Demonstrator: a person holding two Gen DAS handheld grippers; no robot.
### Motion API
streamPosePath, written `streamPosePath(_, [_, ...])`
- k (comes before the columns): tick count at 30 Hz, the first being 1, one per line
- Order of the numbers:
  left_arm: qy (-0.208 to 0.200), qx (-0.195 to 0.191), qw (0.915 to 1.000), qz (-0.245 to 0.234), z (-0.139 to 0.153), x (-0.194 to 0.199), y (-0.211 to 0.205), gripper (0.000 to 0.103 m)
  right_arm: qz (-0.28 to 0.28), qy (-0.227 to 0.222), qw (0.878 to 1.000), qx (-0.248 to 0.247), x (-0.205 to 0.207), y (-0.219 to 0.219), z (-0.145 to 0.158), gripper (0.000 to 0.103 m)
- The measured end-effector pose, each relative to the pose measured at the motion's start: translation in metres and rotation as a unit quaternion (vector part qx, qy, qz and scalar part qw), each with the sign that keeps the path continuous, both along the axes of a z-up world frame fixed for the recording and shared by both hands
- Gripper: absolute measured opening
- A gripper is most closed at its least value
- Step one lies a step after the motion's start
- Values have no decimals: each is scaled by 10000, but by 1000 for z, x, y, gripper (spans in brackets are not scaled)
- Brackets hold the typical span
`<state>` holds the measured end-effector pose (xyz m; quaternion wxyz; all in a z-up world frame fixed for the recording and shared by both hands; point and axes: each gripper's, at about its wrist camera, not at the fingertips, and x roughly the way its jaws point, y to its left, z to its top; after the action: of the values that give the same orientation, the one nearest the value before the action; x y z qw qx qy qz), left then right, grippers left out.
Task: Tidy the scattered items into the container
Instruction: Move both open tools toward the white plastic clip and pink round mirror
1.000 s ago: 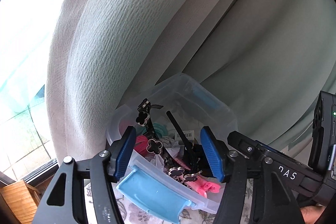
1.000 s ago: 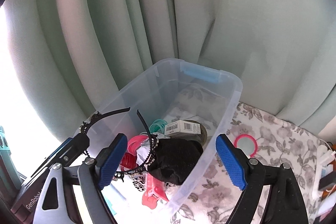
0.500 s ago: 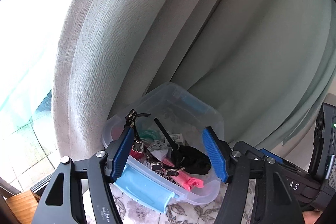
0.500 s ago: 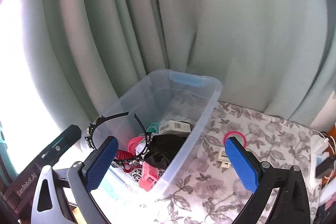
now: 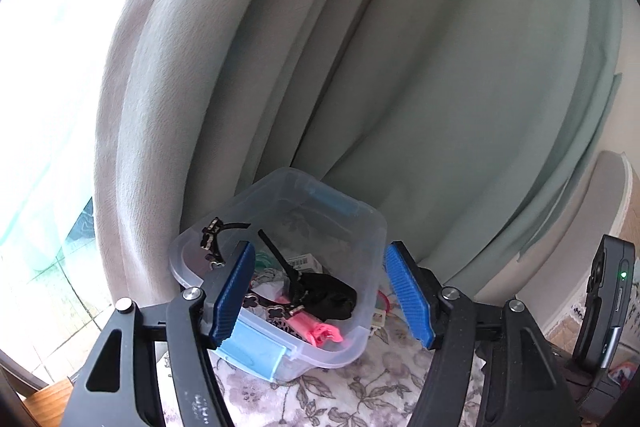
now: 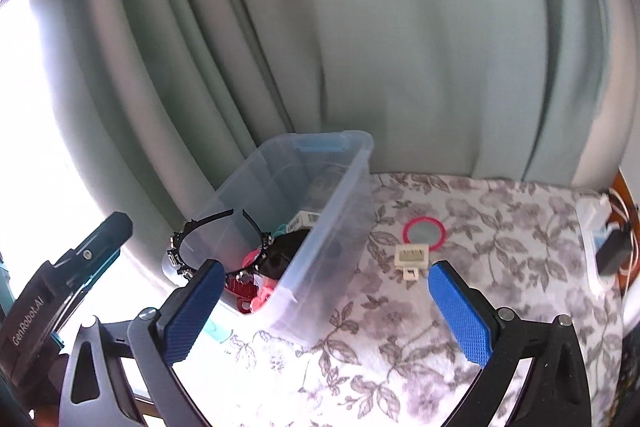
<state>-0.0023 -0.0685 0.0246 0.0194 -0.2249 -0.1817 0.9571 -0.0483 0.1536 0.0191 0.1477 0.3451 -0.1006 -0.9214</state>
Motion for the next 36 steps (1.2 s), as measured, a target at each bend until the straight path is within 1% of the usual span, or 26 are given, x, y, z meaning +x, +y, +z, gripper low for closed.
streamPosePath(2, [16,-89,9999,-102,10,12,14,69,-89,-25,9999,-84,6,9,-2,103])
streamPosePath(7, [-14,-317,9988,-378,9,14,41,69,-351,-66,9993,-76,21,36,-9,103])
streamPosePath(11, [-58,-495,9970,-590,-2,7,65,69,-600,-160,9977,-274,30,63,-16,103])
streamPosePath(17, [-139,-782,9928,-900,1,11,94,69,-833,-280,9949,-503,37,93,-27,103])
streamPosePath(21, [-268,-917,9899,-1049,-7,5,112,69,-947,-350,9934,-545,39,108,-35,103])
streamPosePath(24, [-421,-1007,9875,-1138,-17,-2,123,69,-1041,-430,9924,-487,38,118,-43,103])
streamPosePath(31, [-849,-1303,9772,-1442,-46,-20,152,69,-1176,-739,9878,-701,30,143,-75,103])
streamPosePath(36, [-1199,-1423,9712,-1486,-71,-34,168,69,-1229,-875,9851,-822,22,154,-93,103])
